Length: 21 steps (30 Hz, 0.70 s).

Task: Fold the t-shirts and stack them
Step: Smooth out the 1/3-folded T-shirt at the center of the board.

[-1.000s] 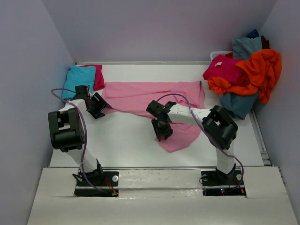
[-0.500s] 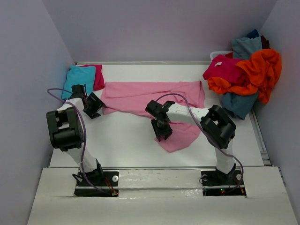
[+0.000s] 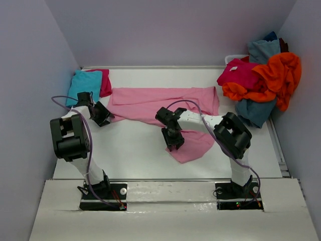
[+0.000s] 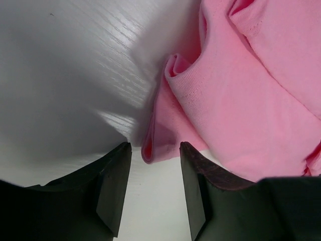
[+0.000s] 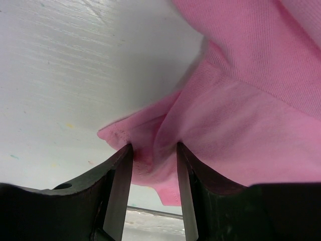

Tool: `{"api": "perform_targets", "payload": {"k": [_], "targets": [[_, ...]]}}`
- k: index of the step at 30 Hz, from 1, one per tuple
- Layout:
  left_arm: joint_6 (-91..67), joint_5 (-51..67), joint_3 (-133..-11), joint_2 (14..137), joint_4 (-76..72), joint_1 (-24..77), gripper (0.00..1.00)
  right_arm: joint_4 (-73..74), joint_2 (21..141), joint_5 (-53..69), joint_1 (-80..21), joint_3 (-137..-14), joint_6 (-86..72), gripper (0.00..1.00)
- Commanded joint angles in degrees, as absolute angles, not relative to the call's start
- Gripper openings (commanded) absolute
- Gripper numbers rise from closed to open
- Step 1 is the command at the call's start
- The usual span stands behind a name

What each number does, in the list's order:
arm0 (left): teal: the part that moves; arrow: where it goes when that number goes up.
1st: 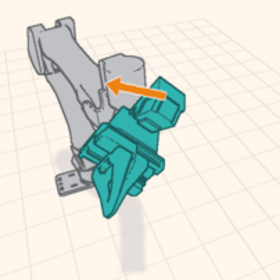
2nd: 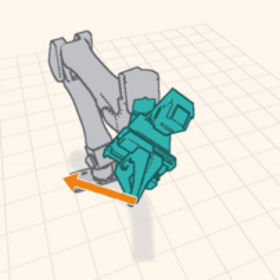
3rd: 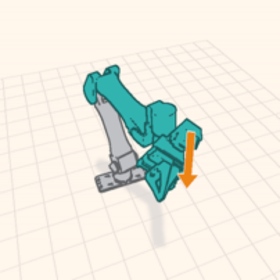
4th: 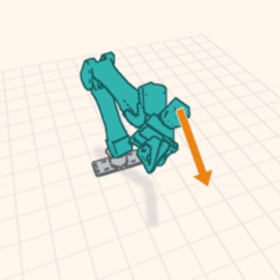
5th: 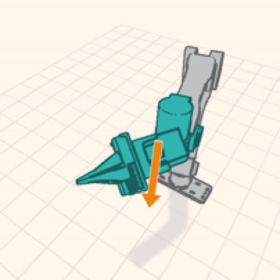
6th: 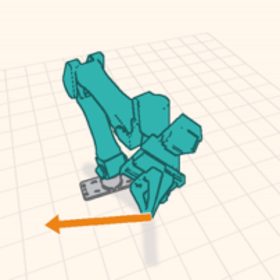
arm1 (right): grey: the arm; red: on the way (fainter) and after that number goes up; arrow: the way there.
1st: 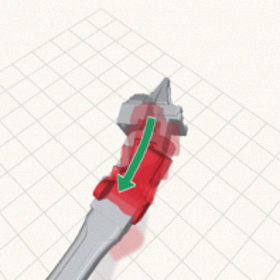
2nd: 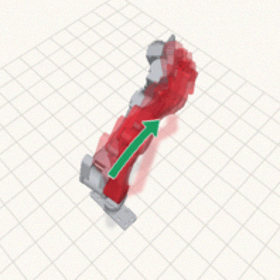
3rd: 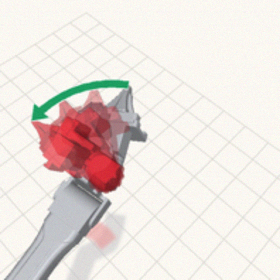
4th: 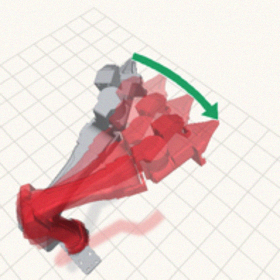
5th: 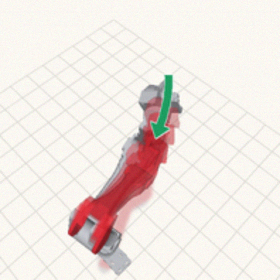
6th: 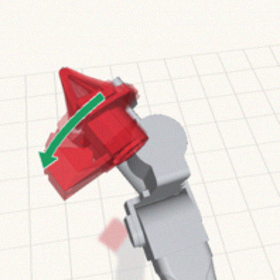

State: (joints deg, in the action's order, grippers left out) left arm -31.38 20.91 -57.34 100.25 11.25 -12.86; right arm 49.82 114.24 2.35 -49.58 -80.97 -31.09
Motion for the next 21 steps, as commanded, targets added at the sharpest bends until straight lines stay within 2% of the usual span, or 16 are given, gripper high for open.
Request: {"api": "perform_targets", "payload": {"k": [1,10,14,19,21], "targets": [[-30.59,21.18,-55.81,101.07,10.81,-13.10,0.54,47.90,117.33,2.02,-50.63,-79.98,-31.11,0.46],[-30.85,22.24,-54.58,102.13,9.58,-13.10,0.43,47.64,116.81,1.93,-50.63,-79.54,-31.64,0.46],[-30.85,22.50,-54.32,102.22,9.32,-13.10,0.26,47.37,116.37,1.85,-50.63,-78.93,-31.99,0.46],[-30.76,22.50,-54.14,102.13,9.49,-13.10,0.17,47.11,115.66,1.32,-50.63,-78.49,-32.26,0.45],[-30.76,22.33,-54.05,101.95,9.75,-13.10,0.08,47.20,115.66,1.06,-50.63,-78.40,-32.34,0.45]]}}
